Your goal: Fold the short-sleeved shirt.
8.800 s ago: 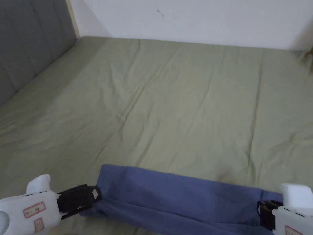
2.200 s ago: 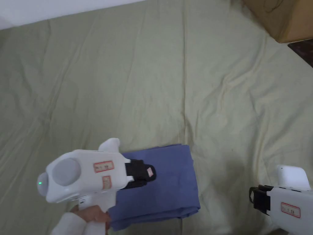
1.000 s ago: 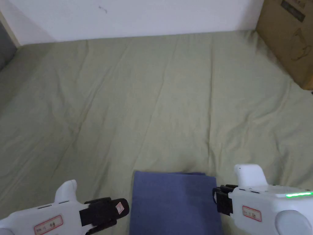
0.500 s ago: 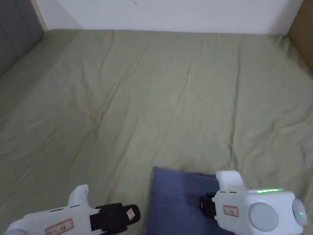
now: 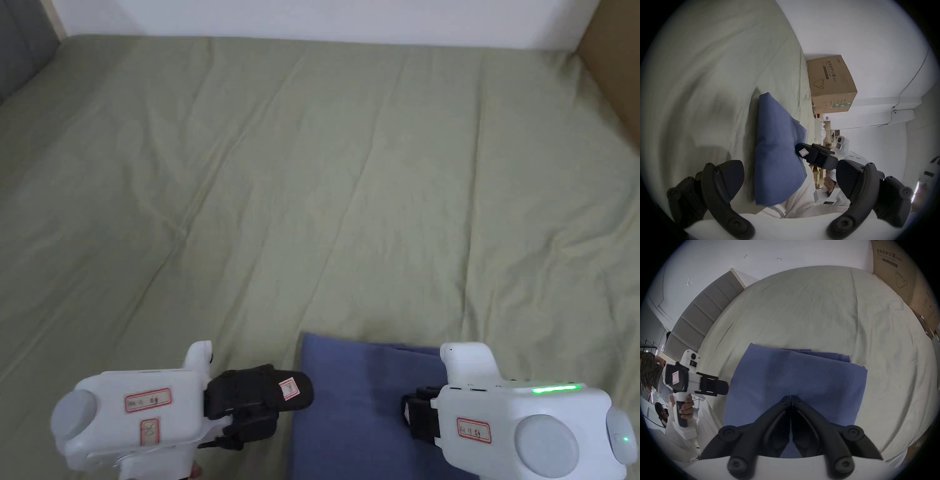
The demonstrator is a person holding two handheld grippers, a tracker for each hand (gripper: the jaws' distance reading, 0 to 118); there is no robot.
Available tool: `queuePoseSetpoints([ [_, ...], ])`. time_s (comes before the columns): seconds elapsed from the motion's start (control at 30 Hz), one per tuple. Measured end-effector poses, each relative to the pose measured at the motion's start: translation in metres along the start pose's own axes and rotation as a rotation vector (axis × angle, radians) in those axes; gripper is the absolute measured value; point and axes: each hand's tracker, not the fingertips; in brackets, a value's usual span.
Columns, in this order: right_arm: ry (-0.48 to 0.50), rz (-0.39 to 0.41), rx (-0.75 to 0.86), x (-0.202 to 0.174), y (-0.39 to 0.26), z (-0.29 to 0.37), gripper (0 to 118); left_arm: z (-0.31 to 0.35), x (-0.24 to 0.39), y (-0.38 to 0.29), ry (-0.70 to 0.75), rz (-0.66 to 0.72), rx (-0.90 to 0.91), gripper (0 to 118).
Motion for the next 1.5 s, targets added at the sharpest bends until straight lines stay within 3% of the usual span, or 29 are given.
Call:
queuePoseSetpoints([
  [0.1, 0.000, -0.009, -0.001, 0.000, 0.000, 0.000, 1, -0.028, -0.012, 0.008, 0.040, 0.009, -0.081, 115],
  [0.2, 0.003, -0.016, -0.007, 0.002, 0.001, 0.000, 1, -0.041, -0.013, 0.005, -0.084, -0.023, -0.092, 115],
  [0.3, 0.004, -0.015, -0.011, 0.002, 0.002, 0.000, 1, -0.050, -0.024, 0.009, -0.068, -0.029, -0.103, 112],
  [0.33, 0.005, -0.016, -0.012, 0.003, 0.001, 0.000, 1, -0.053, -0.025, 0.009, -0.078, -0.030, -0.096, 103],
  [0.37, 0.002, -0.017, -0.012, 0.003, 0.001, -0.001, 1, -0.059, -0.021, 0.009, -0.054, -0.031, -0.102, 77],
  [0.4, -0.002, -0.019, -0.012, 0.003, 0.001, -0.001, 1, -0.066, -0.023, 0.009, 0.027, -0.036, -0.125, 42],
  [0.43, -0.005, -0.021, -0.012, 0.004, 0.000, -0.001, 1, -0.075, -0.030, 0.008, 0.071, -0.025, -0.159, 27],
  [0.5, -0.005, -0.031, -0.017, 0.006, -0.001, -0.002, 1, -0.069, -0.027, 0.007, -0.052, 0.002, -0.129, 26],
  [0.6, 0.016, -0.062, -0.016, 0.007, 0.000, 0.000, 1, -0.065, -0.024, 0.006, 0.001, -0.032, -0.146, 25],
  [0.77, 0.013, -0.031, 0.002, -0.004, 0.001, 0.004, 1, -0.039, -0.016, 0.023, 0.062, -0.111, -0.140, 24],
  [0.87, 0.016, -0.022, 0.024, -0.009, 0.005, 0.009, 1, -0.001, -0.020, 0.038, 0.145, -0.144, -0.110, 24],
  [0.93, 0.049, -0.059, 0.044, -0.009, 0.008, 0.013, 1, 0.032, -0.013, 0.051, 0.207, -0.163, -0.075, 24],
  [1.17, 0.071, -0.118, 0.052, -0.005, 0.014, 0.019, 1, 0.167, -0.011, 0.122, 0.589, -0.250, -0.009, 24],
  [1.23, 0.090, -0.155, 0.049, -0.002, 0.014, 0.019, 1, 0.200, -0.013, 0.142, 0.784, -0.220, -0.010, 24],
  [1.5, 0.047, -0.169, 0.023, -0.001, 0.011, 0.011, 1, 0.280, -0.018, 0.177, 1.463, -0.266, 0.039, 24],
])
